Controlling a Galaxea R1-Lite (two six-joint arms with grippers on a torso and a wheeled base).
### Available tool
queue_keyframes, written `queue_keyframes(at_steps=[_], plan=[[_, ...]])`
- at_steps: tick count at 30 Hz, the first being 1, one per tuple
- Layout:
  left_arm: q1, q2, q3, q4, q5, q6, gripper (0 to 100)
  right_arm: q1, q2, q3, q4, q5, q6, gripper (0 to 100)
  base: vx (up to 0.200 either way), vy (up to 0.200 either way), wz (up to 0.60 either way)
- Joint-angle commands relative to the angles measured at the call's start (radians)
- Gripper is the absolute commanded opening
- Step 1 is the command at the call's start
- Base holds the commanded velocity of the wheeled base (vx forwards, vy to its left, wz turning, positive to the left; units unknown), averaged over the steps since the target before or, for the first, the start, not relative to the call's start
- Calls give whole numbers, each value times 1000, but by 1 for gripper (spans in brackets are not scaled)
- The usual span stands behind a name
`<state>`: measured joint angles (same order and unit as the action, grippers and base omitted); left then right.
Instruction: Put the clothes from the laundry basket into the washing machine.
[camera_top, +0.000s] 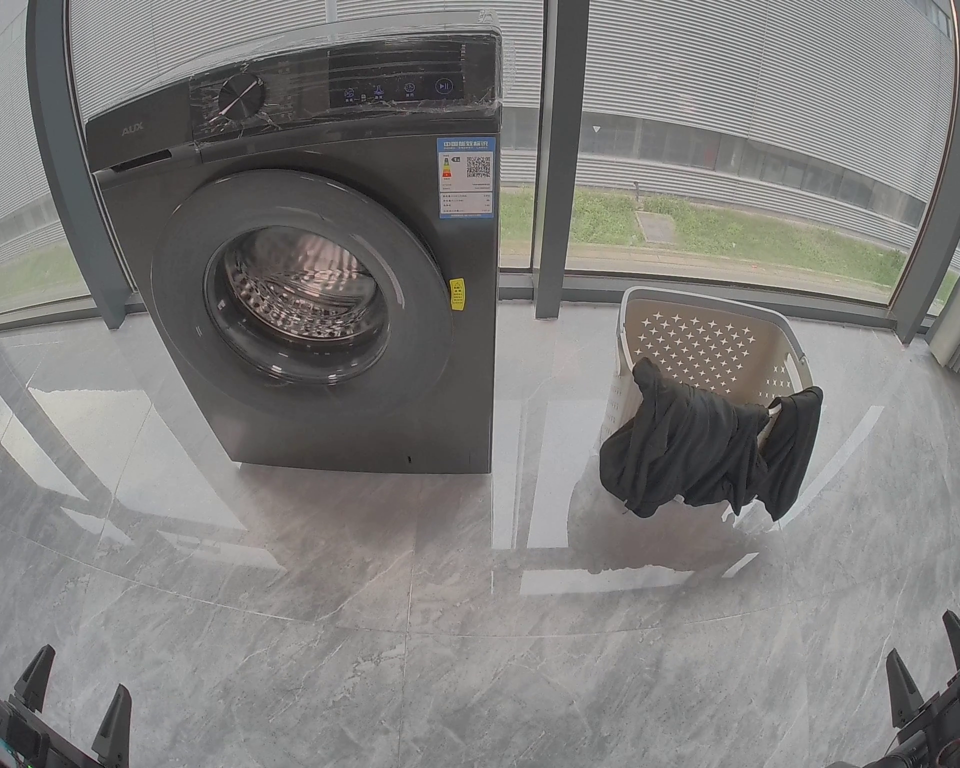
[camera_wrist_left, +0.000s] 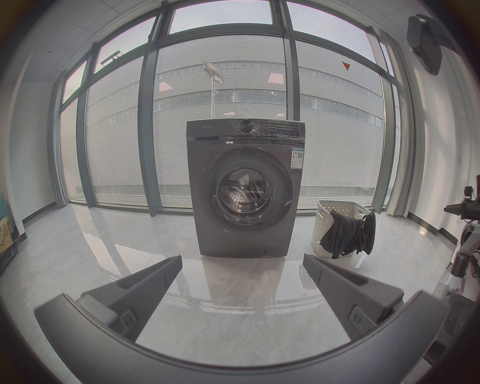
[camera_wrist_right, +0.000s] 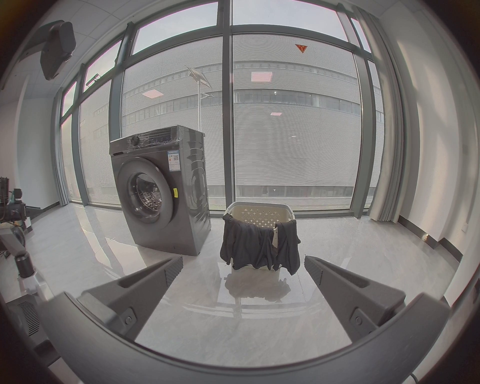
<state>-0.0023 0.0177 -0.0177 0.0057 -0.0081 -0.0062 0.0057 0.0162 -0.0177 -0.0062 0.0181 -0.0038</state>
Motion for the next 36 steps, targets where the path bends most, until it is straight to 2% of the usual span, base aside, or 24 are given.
queue_keyframes(at_steps=[1,6,15,30,36], plan=[[-1,-2,10,0,2,0,100,-1,-16,18,0,0,-1,100,200,0,0],[5,-4,10,0,2,-1,100,0,-16,18,0,-1,1,100,200,0,0],[1,-13,15,-6,17,-25,100,-3,-16,18,0,-1,1,100,200,0,0],[2,-13,15,-9,20,-20,100,0,-16,18,0,2,-2,100,200,0,0],[2,-13,15,-9,25,-23,100,0,-16,18,0,2,-2,100,0,0,0]])
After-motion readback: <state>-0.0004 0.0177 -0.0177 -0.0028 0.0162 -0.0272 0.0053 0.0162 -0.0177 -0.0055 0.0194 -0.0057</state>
